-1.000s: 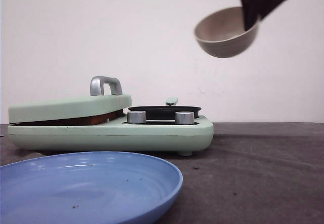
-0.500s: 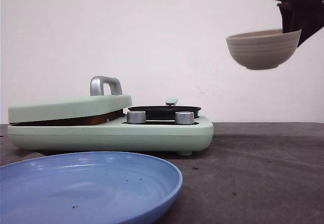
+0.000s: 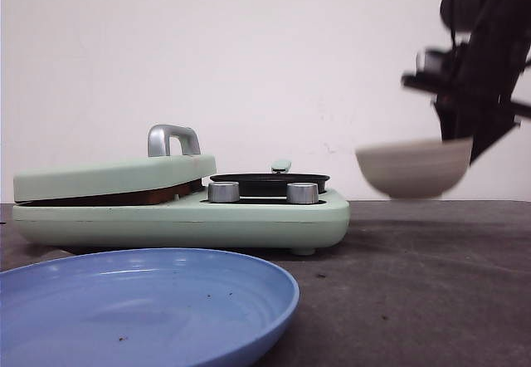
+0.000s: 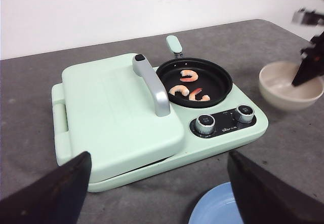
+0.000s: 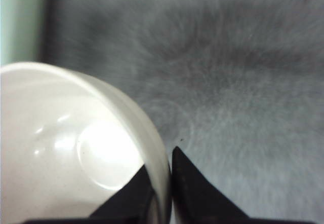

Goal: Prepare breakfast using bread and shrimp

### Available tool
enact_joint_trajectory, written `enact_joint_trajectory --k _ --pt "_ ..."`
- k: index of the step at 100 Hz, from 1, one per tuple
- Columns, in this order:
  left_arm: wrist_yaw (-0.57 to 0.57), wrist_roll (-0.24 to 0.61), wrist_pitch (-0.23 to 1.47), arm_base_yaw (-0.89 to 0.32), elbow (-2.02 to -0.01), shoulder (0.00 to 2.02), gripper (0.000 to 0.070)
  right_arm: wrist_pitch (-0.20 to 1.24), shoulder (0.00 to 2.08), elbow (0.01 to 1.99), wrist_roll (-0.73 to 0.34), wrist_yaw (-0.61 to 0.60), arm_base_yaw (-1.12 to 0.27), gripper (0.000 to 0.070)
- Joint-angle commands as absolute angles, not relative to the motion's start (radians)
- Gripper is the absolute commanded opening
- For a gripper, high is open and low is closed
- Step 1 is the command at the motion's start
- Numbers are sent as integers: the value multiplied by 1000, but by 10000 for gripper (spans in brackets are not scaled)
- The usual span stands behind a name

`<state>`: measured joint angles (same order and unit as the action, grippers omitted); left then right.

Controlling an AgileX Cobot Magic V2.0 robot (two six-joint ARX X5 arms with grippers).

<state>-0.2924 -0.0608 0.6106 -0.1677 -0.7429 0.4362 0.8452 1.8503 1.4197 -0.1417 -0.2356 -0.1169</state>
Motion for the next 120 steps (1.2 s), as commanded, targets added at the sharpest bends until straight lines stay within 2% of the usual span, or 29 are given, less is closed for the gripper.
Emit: enact_joint_trajectory --k 1,50,59,63,68,80,85,120 --pt "-295 -62 613 -170 -744 437 469 829 1881 1437 -127 -235 -118 0" --pt "-295 -64 632 -170 -744 437 469 789 1935 1437 -121 -236 -86 0" --pt "-295 -63 633 -170 -744 437 469 790 1935 1437 -112 -237 -80 19" --pt "-295 -63 633 -170 -744 437 469 793 1935 1437 -102 -236 -80 45" --pt "-295 -63 634 -170 -744 437 469 794 1935 1437 -97 -236 -80 120" --pt "-295 -63 635 -170 -744 437 469 801 1935 1437 -93 -236 -76 383" --pt "-295 -63 635 -170 -744 437 469 801 1934 1437 -93 -236 -75 453" --pt "-295 -64 635 -170 -744 437 469 790 1802 1440 -97 -236 -52 464"
